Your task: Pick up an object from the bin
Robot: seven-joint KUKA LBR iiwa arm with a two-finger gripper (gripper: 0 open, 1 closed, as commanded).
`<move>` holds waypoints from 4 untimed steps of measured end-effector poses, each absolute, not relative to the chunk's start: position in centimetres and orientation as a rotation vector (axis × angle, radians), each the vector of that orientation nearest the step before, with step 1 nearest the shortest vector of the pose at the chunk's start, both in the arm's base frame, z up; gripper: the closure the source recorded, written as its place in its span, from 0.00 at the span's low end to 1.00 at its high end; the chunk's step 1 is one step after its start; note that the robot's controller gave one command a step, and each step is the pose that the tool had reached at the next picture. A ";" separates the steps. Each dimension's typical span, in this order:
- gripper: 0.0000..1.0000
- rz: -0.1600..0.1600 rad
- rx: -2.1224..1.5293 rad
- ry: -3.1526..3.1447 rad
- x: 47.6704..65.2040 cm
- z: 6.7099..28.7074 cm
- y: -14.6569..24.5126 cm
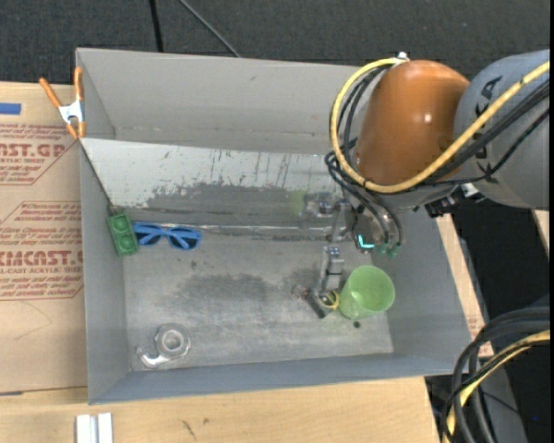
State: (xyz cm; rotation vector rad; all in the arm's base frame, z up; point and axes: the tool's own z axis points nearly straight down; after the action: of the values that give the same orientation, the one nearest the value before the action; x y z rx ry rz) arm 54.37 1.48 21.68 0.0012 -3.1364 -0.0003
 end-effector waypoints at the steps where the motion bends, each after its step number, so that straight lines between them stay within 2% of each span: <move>1: 0.00 0.000 0.088 -3.131 49.8 10.1 -3.5; 2: 0.00 -0.001 -0.030 -3.141 51.9 7.1 -8.0; 3: 1.00 -0.001 -0.024 -3.142 51.9 7.2 -7.9; 4: 0.00 -0.001 -0.025 -3.142 51.9 7.2 -7.9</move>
Offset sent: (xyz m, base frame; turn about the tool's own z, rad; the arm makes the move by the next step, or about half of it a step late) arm -0.0421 -0.0487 -0.1109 -0.0577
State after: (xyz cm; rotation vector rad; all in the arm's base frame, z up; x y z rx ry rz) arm 51.92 -7.88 7.16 -0.0247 -3.1420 -0.0013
